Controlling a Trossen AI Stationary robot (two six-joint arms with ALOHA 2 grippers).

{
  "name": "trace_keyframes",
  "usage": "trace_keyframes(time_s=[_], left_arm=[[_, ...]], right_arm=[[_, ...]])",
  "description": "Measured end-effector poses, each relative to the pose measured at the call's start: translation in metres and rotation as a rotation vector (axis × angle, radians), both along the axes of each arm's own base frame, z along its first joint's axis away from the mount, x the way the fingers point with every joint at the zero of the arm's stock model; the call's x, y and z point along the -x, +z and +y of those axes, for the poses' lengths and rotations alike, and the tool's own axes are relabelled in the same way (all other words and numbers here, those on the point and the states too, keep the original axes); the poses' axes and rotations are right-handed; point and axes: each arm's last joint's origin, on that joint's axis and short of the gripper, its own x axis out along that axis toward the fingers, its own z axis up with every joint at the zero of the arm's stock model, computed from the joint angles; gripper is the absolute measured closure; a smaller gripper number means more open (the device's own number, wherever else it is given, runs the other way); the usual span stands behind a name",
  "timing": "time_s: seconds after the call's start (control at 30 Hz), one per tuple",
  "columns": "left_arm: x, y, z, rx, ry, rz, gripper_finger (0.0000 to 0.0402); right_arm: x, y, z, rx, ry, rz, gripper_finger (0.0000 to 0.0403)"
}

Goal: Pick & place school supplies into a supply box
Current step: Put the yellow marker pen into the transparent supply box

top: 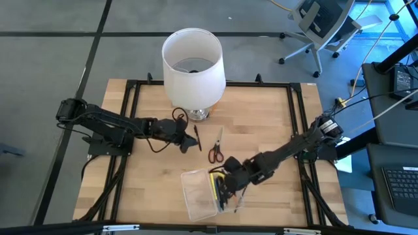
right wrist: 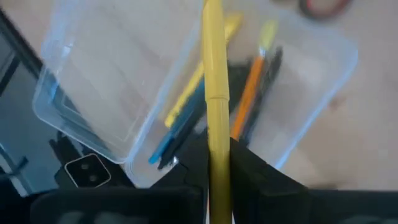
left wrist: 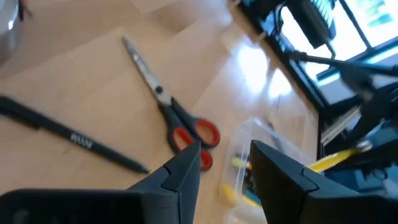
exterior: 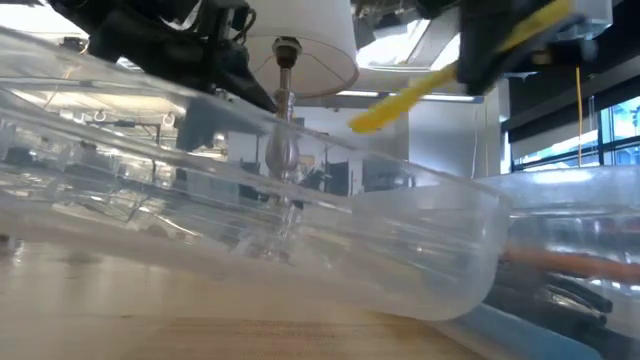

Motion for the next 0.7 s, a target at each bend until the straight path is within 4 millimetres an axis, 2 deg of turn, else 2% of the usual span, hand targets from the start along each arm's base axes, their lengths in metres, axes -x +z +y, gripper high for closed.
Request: trace_keyframes(time_s=[0.17,0.27,0.43,0.53,0.7], left_arm=[[-0.002,0.004,0.0,-0.006,0.014,-0.041,0.0268],[-0.002,0.004,-0.001,-0.009,0.014,-0.049,0.0268],[-0.002,0.006,-0.006,-0.015,0.009,-0.065,0.0272],[-0.002,0.006,-0.009,-0.015,-0.001,-0.065,0.0272],[-0.002,0.005,-0.013,-0.016,-0.016,-0.061,0.0272]], right_arm=[[0.005,-0.019,0.013,-0.039,-0.105,0.052,0.0353],[0.001,-0.034,0.018,-0.045,-0.144,0.075,0.0348],[-0.007,-0.059,0.023,-0.04,-0.149,0.114,0.036],[-0.011,-0.065,0.024,-0.05,-0.151,0.11,0.036],[-0.014,-0.067,0.023,-0.062,-0.155,0.101,0.0332]])
